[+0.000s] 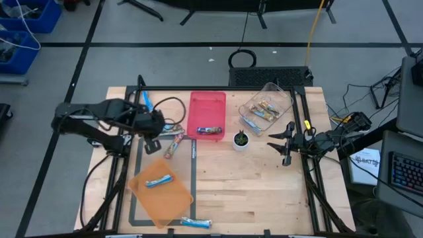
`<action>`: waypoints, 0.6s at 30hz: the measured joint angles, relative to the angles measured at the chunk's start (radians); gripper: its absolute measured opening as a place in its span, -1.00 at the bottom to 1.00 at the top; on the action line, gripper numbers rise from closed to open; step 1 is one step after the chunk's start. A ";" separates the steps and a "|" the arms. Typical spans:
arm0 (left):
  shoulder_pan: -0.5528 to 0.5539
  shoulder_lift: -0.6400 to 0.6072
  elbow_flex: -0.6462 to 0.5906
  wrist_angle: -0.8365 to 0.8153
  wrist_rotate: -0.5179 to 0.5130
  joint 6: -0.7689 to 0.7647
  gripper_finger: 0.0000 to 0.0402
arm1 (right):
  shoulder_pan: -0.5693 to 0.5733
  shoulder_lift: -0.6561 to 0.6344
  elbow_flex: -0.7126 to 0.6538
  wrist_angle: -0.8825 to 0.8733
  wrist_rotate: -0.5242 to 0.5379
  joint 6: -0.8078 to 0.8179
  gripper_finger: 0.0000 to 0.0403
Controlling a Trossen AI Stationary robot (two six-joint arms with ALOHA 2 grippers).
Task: Pick and place Granola Bars by type
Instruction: Put the red granola bar into the orange bin
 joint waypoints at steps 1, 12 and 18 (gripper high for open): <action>-0.008 -0.020 -0.027 0.003 0.000 -0.013 -0.88 | 0.000 0.000 0.000 0.000 0.000 0.000 -0.30; -0.186 -0.229 -0.309 0.064 -0.009 -0.250 -0.88 | 0.000 0.000 0.000 0.000 0.000 0.000 -0.30; -0.343 -0.294 -0.450 0.117 -0.034 -0.415 -0.88 | 0.000 0.000 0.000 0.000 0.000 0.000 -0.30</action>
